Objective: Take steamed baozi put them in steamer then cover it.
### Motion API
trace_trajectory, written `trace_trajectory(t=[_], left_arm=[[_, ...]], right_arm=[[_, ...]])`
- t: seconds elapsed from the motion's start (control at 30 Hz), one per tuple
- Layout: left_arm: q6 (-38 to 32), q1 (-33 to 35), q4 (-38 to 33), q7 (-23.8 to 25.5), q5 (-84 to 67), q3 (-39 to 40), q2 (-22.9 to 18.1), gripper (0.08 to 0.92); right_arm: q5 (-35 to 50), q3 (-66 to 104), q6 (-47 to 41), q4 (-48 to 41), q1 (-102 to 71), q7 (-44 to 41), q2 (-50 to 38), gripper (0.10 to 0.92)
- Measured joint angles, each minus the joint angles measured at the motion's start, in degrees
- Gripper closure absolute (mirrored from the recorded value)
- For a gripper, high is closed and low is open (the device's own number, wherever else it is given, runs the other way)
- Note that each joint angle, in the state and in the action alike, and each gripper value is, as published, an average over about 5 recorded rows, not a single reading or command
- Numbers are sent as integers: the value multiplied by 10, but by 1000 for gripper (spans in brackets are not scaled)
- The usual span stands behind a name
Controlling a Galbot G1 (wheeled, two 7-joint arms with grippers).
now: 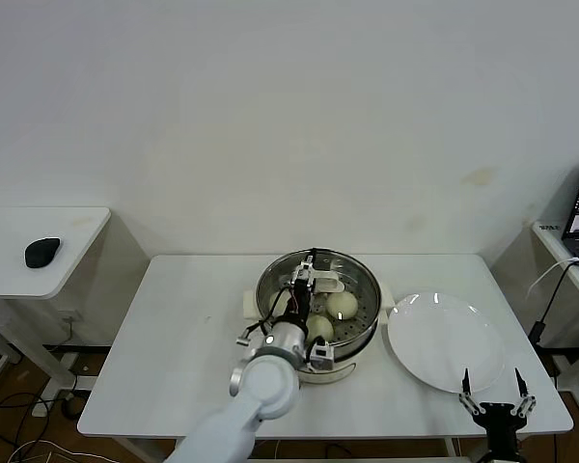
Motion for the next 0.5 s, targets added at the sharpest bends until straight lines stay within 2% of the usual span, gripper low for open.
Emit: trace_trajectory(t=[0.17,0.5], left_arm=[[-2,34,-46,-8,-13,-6,16,183],[-12,132,-152,-36,-76,-46,64,177]], right_arm=[[-2,-1,1,0,-1,0,0,203],[-1,-9,0,9,-8,-1,-1,203]])
